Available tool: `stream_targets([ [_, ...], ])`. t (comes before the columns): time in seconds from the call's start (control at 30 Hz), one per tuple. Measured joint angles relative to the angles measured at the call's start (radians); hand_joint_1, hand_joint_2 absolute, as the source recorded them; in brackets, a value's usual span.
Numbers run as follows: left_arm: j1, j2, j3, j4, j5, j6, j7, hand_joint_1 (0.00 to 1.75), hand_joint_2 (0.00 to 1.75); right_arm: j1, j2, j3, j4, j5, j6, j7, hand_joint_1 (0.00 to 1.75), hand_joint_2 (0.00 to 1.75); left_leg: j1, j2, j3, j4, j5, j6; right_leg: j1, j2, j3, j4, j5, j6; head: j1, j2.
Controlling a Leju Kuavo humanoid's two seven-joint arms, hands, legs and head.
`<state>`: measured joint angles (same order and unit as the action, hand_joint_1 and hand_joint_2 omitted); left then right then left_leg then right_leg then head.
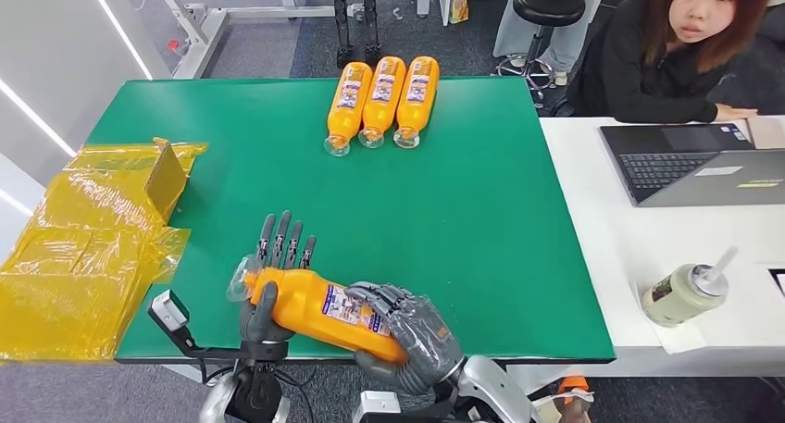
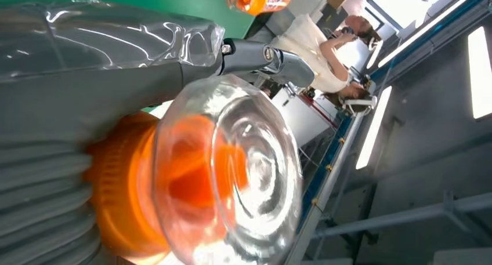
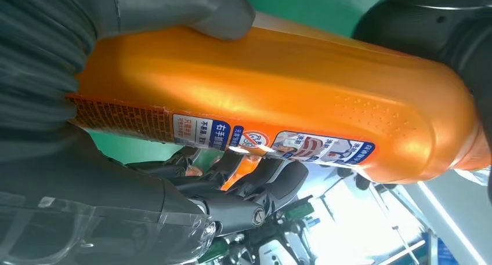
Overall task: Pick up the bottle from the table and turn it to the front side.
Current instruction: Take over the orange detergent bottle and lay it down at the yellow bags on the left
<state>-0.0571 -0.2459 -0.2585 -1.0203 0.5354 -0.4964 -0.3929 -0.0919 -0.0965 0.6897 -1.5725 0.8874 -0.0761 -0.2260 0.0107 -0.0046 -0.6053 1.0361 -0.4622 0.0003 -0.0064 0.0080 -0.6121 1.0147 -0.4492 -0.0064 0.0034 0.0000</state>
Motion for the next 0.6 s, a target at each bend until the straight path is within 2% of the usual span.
stream_targets([
  [0.03,-0.005,0.0,-0.004,-0.001,0.008,-0.002,0.003,1.22,1.75,0.001,0.006,0.0,-0.007,0.003,0.002,0.002,1.75,1.75,0.0,0.0,0.0,0.0,0.0,0.0,0.0,0.0,0.0,0.0,0.0,0.0,0.0,0.0],
  [0.07,-0.01,0.0,-0.009,-0.001,0.016,-0.004,0.004,1.52,1.75,0.002,0.012,0.0,-0.014,0.006,0.004,0.004,1.75,1.75,0.0,0.0,0.0,0.0,0.0,0.0,0.0,0.0,0.0,0.0,0.0,0.0,0.0,0.0],
  [0.13,-0.021,0.0,-0.018,-0.001,0.029,-0.013,0.005,1.67,1.75,0.002,0.023,-0.001,-0.029,0.013,0.01,0.011,1.75,1.75,0.0,0.0,0.0,0.0,0.0,0.0,0.0,0.0,0.0,0.0,0.0,0.0,0.0,0.0],
  [0.23,-0.039,0.0,-0.03,0.001,0.039,-0.022,0.005,1.73,1.75,0.0,0.04,-0.005,-0.051,0.023,0.022,0.026,1.75,1.75,0.0,0.0,0.0,0.0,0.0,0.0,0.0,0.0,0.0,0.0,0.0,0.0,0.0,0.0],
  [0.6,-0.091,-0.001,-0.06,0.015,0.062,-0.022,0.025,1.75,1.75,0.02,0.058,-0.025,-0.129,0.059,0.026,0.061,1.75,1.75,0.0,0.0,0.0,0.0,0.0,0.0,0.0,0.0,0.0,0.0,0.0,0.0,0.0,0.0],
])
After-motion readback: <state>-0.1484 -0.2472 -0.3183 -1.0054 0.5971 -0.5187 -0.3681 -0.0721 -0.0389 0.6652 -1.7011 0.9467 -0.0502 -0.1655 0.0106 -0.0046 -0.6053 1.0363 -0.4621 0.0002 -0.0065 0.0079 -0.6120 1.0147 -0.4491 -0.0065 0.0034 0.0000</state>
